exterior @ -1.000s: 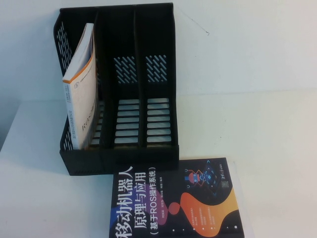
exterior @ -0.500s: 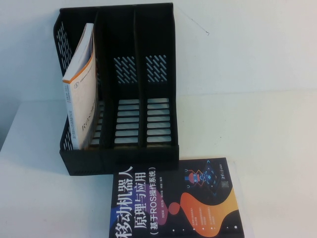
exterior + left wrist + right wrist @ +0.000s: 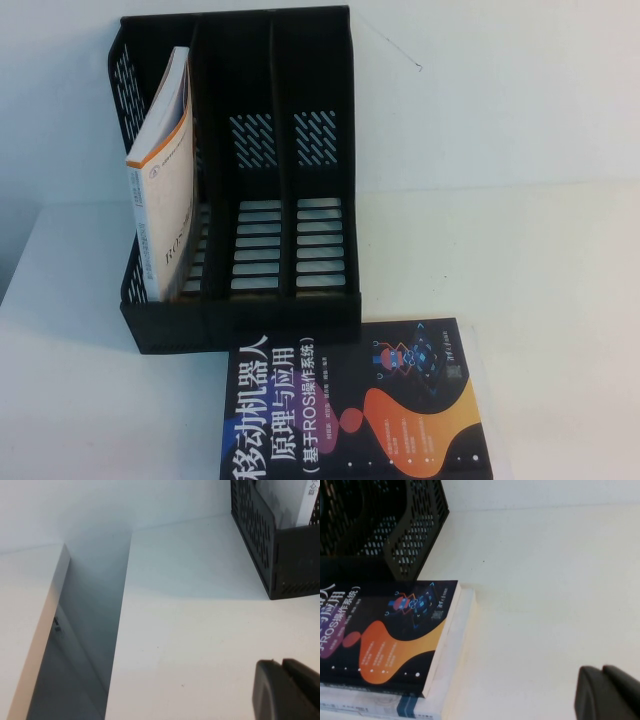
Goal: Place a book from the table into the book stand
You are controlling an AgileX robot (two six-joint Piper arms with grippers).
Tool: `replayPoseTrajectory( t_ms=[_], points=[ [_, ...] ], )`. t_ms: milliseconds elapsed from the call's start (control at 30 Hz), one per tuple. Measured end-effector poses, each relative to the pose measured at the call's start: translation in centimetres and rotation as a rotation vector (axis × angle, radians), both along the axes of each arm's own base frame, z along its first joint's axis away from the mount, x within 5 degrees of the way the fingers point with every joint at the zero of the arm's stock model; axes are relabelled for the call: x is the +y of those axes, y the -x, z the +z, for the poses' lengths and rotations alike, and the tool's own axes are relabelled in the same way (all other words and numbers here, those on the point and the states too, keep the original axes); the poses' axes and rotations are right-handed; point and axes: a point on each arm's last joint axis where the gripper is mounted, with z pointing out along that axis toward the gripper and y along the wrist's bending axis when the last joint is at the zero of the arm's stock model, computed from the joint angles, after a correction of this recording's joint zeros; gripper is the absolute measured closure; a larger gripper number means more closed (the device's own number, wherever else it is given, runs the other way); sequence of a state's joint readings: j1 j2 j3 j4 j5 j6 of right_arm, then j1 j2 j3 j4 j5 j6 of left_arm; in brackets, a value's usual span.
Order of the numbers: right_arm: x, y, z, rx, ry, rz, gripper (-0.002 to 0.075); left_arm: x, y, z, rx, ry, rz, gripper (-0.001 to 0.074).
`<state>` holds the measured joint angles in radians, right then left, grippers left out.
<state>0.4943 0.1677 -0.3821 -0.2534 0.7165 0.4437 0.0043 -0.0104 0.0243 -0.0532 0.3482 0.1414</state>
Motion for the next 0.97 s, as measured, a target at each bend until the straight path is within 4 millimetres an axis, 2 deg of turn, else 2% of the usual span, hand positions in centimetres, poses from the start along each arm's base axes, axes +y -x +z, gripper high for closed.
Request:
replayPoseTrajectory(
  t_ms=[167, 333, 433, 667, 967],
  points=[
    [-0.5, 0.0, -0.2, -0.057, 0.029, -0.047, 0.0727, 0.0, 0.0, 0.0, 0.0, 0.0, 0.0, 0.0736],
    [-1.1, 0.8, -0.5, -0.197, 0.067, -0.146, 0.0727, 0.0, 0.0, 0.0, 0.0, -0.001, 0.0, 0.0736],
    [-1.1, 0.8, -1.9, -0.239, 0.078, -0.19, 0.0727, 0.0, 0.0, 0.0, 0.0, -0.001, 0.0, 0.0736],
    [-0.6, -0.5, -9.3, -0.057, -0.001, -0.231, 0.0727, 0.0, 0.0, 0.0, 0.002, -0.003, 0.0, 0.0736],
    [-0.3, -0.7, -9.6, -0.084, -0.031, -0.207, 0.0727, 0.0, 0.0, 0.0, 0.002, -0.003, 0.0, 0.0736]
  ],
)
